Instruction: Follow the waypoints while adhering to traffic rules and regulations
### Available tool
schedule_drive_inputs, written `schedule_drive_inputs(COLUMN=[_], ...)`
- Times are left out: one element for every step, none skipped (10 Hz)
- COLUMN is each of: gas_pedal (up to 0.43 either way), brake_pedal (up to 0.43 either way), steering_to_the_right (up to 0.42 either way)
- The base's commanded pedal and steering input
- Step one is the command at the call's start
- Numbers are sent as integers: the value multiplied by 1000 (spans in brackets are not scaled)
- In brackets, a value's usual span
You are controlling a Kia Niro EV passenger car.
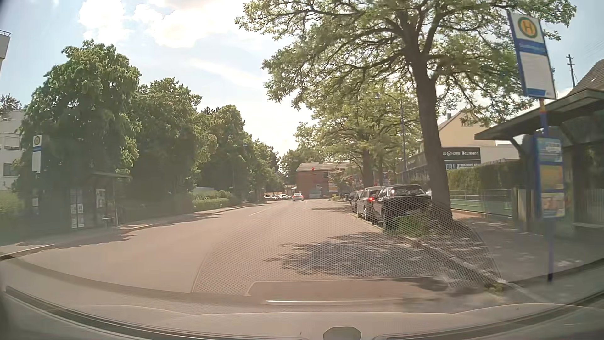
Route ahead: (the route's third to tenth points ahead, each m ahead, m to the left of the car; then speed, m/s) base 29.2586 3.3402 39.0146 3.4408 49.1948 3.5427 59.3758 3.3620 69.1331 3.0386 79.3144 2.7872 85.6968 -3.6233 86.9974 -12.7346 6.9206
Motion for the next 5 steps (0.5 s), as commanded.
schedule_drive_inputs(gas_pedal=[150, 150, 150, 150, 157], brake_pedal=[0, 0, 0, 0, 0], steering_to_the_right=[-4, -4, -3, -1, 0])
